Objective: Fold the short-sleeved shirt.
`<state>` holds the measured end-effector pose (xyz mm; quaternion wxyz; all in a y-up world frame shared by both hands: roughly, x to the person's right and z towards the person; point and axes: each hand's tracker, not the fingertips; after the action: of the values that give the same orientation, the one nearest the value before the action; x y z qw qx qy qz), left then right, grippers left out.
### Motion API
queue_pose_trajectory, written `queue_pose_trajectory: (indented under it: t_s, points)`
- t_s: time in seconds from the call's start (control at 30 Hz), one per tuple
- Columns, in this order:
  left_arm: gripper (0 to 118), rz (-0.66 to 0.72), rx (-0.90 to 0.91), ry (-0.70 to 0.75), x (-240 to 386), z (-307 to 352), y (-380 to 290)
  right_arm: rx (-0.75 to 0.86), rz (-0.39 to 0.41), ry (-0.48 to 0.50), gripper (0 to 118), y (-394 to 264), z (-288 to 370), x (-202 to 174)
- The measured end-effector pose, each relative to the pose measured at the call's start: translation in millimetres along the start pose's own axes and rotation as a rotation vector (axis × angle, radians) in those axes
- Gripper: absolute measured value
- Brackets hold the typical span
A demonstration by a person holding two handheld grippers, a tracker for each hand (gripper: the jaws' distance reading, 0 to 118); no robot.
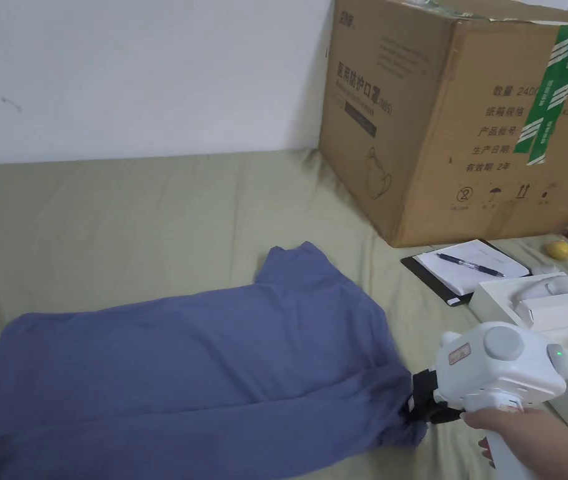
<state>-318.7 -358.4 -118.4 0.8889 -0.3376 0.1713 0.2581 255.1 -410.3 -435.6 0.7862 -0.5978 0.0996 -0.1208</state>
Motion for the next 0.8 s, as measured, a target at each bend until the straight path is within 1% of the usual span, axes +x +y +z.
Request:
queue_pose_trajectory:
  t_s: [0.1,0.17,0.23,0.27,0.3,0.33,0.37,0.4,0.47,0.5,0.53,0.6,0.7,0.73,0.8]
  points:
    - [0,0.010,-0.011,-0.001,-5,-4,6,0.039,0.028,-0.010,3,3,21,-2]
    - [0,-0.007,-0.077,0.024,-8,-14,16,0.069,0.022,0.000,3,6,35,-2]
    - [0,-0.029,-0.149,0.020,-10,-29,24,0.090,0.005,0.020,3,6,43,1]
    - [4,-0.044,-0.173,0.032,-10,-36,26,0.085,0.000,0.032,3,5,43,2]
    - [16,-0.063,-0.188,0.046,-10,-44,28,0.074,-0.002,0.042,3,2,44,-3]
    - [42,-0.072,-0.191,0.050,-10,-52,28,0.063,-0.001,0.045,3,0,40,-5]
    - [89,-0.078,-0.205,0.069,-10,-61,29,0.056,0.003,0.044,3,-3,37,-7]
    - [115,-0.080,-0.224,0.100,-10,-70,30,0.051,0.009,0.039,3,-5,34,-9]
    - [113,-0.095,-0.228,0.185,-25,-89,32,0.044,0.020,0.031,3,-9,28,-16]
    - [113,-0.083,-0.241,0.165,-24,-100,34,0.040,0.020,0.033,3,-10,27,-17]
    - [114,-0.092,-0.263,0.187,-23,-113,36,0.035,0.019,0.039,3,-11,26,-19]
    - [113,-0.149,-0.372,0.260,-27,-133,30,0.027,0.018,0.050,3,-11,24,-22]
    - [111,-0.243,-0.446,0.345,-17,-160,21,0.017,0.033,0.044,3,-11,23,-27]
    - [111,-0.252,-0.456,0.338,-10,-162,18,0.015,0.038,0.040,3,-12,23,-28]
    - [110,-0.288,-0.410,0.359,1,-157,17,0.010,0.046,0.034,3,-12,21,-29]
